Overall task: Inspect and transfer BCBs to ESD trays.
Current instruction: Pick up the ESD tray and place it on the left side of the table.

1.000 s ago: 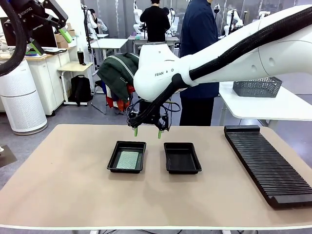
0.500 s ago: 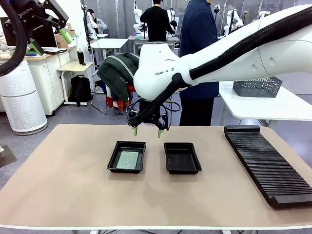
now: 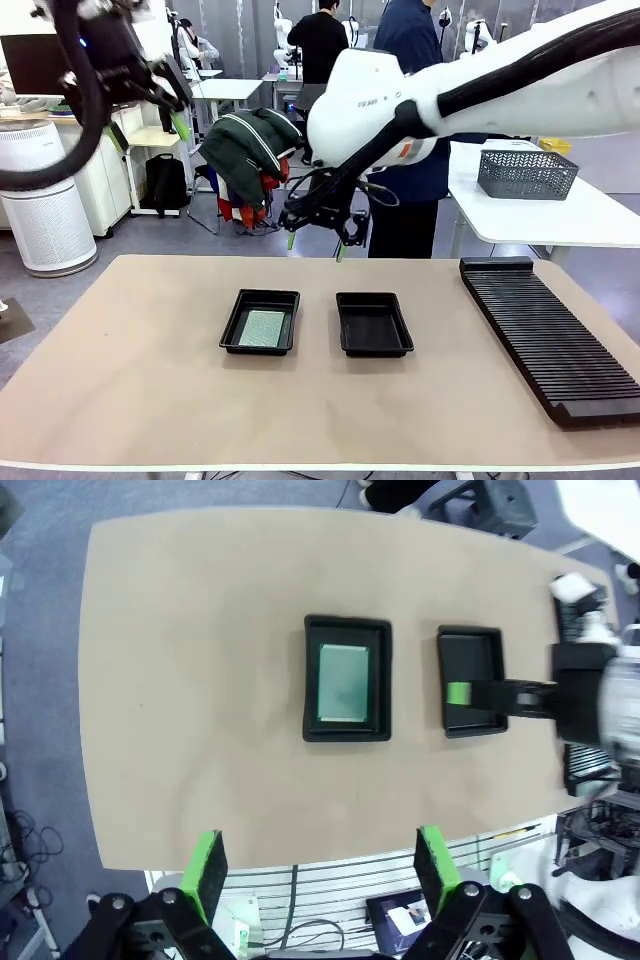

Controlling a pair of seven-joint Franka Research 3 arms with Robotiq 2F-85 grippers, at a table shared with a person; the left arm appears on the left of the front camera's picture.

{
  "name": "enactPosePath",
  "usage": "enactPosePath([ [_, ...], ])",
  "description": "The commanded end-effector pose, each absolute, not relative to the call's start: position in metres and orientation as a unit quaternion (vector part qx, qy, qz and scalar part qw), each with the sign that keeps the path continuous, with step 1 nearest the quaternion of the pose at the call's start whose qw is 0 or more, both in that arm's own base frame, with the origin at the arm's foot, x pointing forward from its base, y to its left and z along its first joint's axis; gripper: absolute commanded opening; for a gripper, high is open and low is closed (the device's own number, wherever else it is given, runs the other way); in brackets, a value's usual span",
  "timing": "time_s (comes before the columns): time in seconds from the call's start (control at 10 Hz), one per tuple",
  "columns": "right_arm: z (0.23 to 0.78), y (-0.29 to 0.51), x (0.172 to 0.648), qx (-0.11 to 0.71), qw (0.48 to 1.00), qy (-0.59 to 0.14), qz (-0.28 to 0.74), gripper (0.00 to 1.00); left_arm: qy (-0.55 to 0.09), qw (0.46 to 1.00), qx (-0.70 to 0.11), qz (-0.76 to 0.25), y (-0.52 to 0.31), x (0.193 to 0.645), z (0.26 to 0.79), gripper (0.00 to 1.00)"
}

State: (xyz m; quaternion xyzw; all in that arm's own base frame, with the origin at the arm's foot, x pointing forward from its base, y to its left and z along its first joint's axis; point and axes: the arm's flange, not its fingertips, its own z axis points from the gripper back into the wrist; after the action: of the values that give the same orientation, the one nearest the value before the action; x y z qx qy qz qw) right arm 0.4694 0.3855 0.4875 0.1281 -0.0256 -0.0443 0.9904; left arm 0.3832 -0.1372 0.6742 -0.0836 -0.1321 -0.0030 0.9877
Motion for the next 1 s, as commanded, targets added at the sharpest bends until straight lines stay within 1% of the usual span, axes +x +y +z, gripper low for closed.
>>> enactPosePath([
  [0.0, 0.488, 0.345, 0.450, 0.178, 0.983, -0.017, -0.040, 1.00, -0.106, 0.993, -0.048, 0.013, -0.154, 0.395, 0.630, 1.00],
  [0.4, 0.505, 0.286, 0.440, 0.223, 0.973, -0.027, -0.058, 1.00, -0.050, 0.998, -0.022, 0.012, -0.201, 0.415, 0.535, 1.00],
  [0.8, 0.501, 0.225, 0.432, 0.284, 0.955, -0.015, -0.082, 1.00, -0.043, 0.999, -0.010, -0.012, -0.226, 0.439, 0.459, 1.00],
  [0.9, 0.500, 0.210, 0.429, 0.304, 0.949, -0.012, -0.087, 1.00, -0.053, 0.998, 0.002, -0.014, -0.228, 0.446, 0.446, 1.00],
])
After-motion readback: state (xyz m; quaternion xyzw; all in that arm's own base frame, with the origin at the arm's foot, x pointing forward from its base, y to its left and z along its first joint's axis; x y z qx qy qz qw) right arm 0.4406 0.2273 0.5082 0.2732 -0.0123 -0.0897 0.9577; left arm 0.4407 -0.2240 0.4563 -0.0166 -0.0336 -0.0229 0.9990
